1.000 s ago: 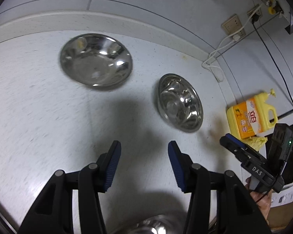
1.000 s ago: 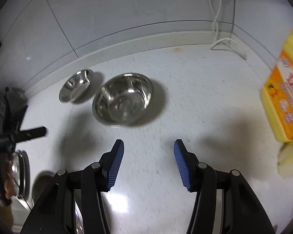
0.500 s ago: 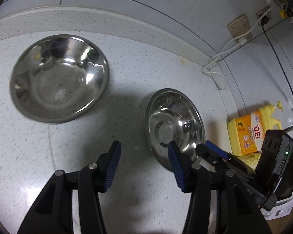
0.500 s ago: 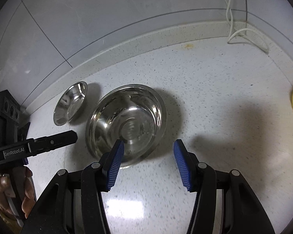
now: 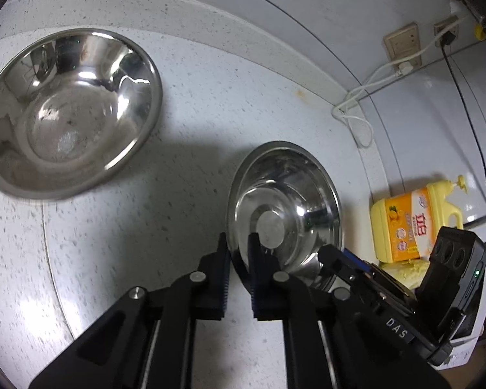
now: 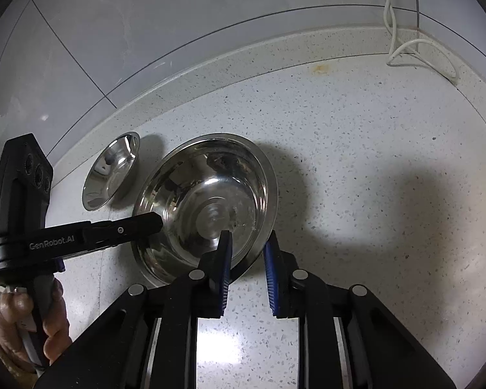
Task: Organize plates and bowls
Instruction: 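Carry the medium bowl with both tools and lower it into the large bowl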
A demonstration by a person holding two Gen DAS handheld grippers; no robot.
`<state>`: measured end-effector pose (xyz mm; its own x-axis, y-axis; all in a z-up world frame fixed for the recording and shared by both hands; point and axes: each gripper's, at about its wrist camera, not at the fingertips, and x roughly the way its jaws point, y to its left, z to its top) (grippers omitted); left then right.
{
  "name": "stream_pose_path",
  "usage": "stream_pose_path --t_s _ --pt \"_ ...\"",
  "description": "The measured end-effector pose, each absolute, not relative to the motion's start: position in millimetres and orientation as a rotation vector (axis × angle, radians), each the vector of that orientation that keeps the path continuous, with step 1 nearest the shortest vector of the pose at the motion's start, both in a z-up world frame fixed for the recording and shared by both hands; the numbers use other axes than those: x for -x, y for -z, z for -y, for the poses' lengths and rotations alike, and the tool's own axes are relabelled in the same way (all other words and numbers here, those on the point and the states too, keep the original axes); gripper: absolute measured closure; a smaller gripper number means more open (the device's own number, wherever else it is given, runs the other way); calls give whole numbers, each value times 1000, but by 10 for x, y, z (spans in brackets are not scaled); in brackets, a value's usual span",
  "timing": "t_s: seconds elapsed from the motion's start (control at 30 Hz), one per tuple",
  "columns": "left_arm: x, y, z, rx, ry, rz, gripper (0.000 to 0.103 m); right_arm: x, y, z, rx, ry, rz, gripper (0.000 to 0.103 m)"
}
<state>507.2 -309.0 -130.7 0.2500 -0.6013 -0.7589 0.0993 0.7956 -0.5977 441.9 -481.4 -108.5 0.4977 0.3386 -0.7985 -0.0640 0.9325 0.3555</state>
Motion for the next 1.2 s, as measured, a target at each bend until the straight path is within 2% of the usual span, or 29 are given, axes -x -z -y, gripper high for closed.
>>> stream_pose_path --t_s 0.47,0.83,1.0,1.2 --pt "-4080 782 3241 535 659 -1251 94 -3416 638 5103 -286 -229 -991 86" --pt "-3035 274 2463 554 634 -1177 94 -2387 135 4787 -291 -304 -953 86" --pt "-2686 328 2100 568 566 -1185 94 -2132 98 4442 -286 -375 -970 86" --pt "-2510 756 1824 578 467 -1257 94 -2059 416 4107 -284 -422 -1064 86"
